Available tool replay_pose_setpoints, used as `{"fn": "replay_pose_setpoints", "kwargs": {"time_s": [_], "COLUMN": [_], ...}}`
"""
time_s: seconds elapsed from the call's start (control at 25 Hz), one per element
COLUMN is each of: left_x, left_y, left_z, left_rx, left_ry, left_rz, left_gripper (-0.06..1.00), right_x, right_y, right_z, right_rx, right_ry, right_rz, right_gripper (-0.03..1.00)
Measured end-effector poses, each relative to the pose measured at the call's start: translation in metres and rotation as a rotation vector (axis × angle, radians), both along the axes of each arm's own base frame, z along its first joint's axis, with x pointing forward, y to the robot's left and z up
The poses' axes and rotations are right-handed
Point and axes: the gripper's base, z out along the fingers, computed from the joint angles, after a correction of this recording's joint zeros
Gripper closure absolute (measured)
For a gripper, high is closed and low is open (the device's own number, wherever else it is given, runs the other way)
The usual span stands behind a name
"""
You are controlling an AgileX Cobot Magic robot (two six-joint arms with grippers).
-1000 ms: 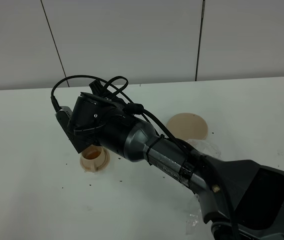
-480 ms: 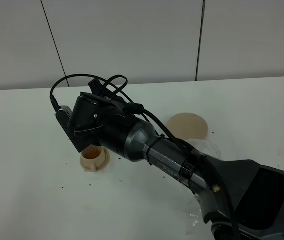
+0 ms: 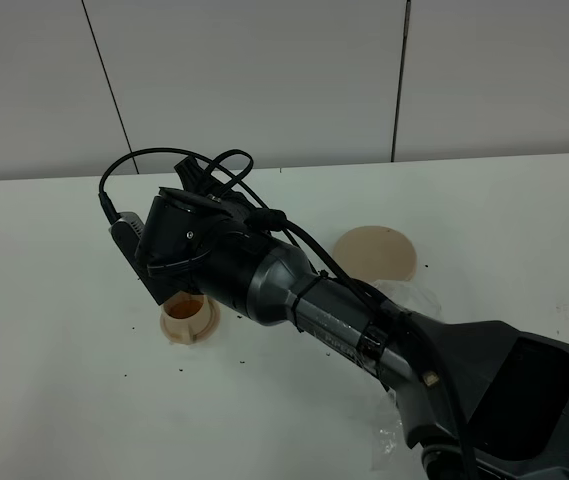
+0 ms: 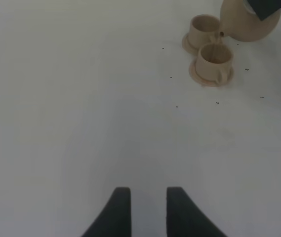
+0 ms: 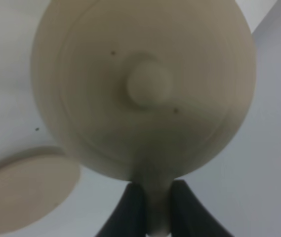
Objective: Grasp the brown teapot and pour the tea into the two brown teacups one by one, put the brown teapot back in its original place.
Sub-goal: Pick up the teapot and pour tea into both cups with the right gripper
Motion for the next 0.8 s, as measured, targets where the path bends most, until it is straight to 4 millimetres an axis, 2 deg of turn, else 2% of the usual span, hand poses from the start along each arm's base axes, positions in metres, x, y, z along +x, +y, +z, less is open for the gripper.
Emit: {"fn": "replay_pose_setpoints", "kwargs": {"time_s": [0.8], "left_x": [0.0], "left_y": [0.0], "left_z": [0.0], "left_rx": [0.0], "left_ry": [0.0], "left_rz": [0.0], "left_gripper": [0.7], "right_x": [-0.0001], "right_y": [0.0002], "right_z": [0.0011], "right_rx": [-0.014], "right_ry": [-0.016], "right_rz": [0.003], "right_gripper": [0.87]}}
